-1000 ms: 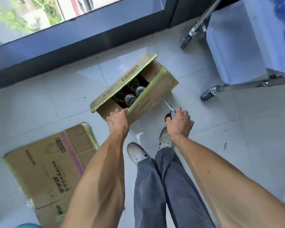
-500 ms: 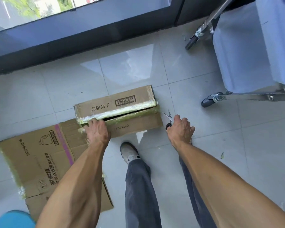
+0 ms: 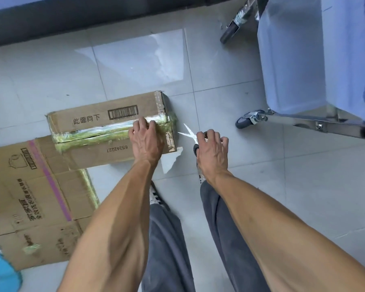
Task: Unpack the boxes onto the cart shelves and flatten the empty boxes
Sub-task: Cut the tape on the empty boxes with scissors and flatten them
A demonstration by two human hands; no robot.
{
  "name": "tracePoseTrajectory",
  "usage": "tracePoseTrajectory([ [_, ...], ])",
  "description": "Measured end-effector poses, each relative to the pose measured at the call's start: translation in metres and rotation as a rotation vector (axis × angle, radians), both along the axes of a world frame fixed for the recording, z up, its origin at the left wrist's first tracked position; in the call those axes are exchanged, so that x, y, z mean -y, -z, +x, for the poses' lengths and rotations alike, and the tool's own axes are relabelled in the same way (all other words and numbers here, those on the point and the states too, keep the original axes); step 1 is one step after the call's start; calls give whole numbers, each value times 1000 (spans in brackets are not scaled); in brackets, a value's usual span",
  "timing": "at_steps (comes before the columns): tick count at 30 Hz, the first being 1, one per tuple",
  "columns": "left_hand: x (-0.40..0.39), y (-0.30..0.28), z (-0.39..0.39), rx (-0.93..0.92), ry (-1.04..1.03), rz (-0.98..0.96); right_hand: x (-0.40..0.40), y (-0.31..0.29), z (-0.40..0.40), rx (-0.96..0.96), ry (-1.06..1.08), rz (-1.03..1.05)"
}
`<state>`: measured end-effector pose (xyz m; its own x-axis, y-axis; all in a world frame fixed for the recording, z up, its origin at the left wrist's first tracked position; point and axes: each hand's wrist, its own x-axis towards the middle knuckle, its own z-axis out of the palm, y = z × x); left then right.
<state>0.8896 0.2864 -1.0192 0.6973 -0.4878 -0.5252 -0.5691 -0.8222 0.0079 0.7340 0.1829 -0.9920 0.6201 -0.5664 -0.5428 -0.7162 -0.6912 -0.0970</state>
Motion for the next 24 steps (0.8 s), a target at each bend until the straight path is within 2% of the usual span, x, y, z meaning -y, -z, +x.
tracePoseTrajectory([
  [5, -13, -7, 4, -55, 26, 66, -10, -3, 13, 0, -49, -8],
  [11, -6, -11, 0, -112, -105, 65, -16, -10, 31, -93, -15, -42],
  [16, -4, -3, -10, -69, -163, 38, -11, -8, 40, -47, -70, -42],
  [20, -9, 1, -4, -21, -116, 27, -15, -8, 36, -35, -124, -35],
  [24, -15, -3, 8, -70, -38, 69, -18, -10, 33, -2, -177, -52],
])
